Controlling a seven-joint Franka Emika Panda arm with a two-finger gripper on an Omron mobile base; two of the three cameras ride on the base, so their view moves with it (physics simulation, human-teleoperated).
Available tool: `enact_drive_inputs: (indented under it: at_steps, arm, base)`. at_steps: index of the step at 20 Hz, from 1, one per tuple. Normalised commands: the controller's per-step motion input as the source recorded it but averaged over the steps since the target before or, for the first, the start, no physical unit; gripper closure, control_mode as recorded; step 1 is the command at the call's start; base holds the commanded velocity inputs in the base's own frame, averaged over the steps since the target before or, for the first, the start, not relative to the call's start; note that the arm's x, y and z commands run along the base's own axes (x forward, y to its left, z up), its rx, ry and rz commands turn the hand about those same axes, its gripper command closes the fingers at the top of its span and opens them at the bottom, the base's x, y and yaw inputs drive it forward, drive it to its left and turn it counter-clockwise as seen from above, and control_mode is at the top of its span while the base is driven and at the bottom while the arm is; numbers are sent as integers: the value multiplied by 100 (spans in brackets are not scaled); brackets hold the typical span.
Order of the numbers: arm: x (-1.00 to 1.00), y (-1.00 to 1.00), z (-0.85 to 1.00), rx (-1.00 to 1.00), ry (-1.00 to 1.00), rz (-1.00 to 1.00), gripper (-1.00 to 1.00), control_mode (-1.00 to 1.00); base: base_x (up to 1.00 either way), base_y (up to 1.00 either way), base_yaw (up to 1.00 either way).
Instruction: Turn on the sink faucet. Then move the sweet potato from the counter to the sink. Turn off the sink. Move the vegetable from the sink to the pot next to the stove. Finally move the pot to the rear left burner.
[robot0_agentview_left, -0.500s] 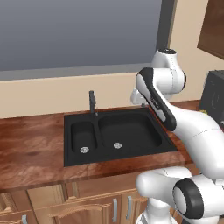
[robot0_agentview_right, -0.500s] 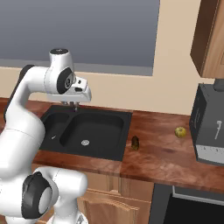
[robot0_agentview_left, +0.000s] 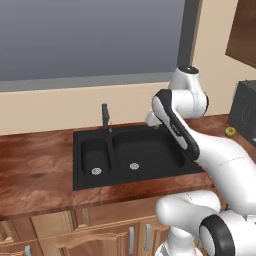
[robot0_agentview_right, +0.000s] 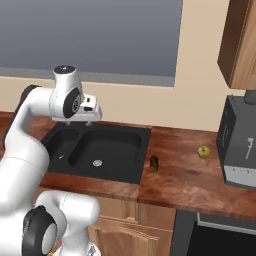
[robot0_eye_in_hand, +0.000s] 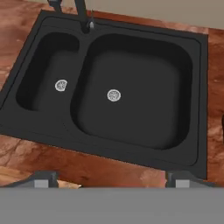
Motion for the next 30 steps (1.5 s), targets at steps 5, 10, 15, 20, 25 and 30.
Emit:
enact_drive_inputs:
  at_steps: [5, 10, 15, 20, 25, 30]
  arm:
    - [-3, 0, -17, 7, -40, 12, -100, -100]
    - [4, 0, 0, 8, -25, 12, -100, -100]
    - [10, -4, -6, 1, -3, 4, -100, -100]
    - [42, -11, 0, 5, 0, 10, -100, -100]
    - [55, 0, 0, 3, -3, 14, -100, -100]
    - [53, 4, -5, 1, 0, 18, -100, -100]
  base:
    - [0, 0, 0]
    - [0, 0, 0]
    - [0, 0, 0]
    - [0, 0, 0]
    - [0, 0, 0]
    - [0, 0, 0]
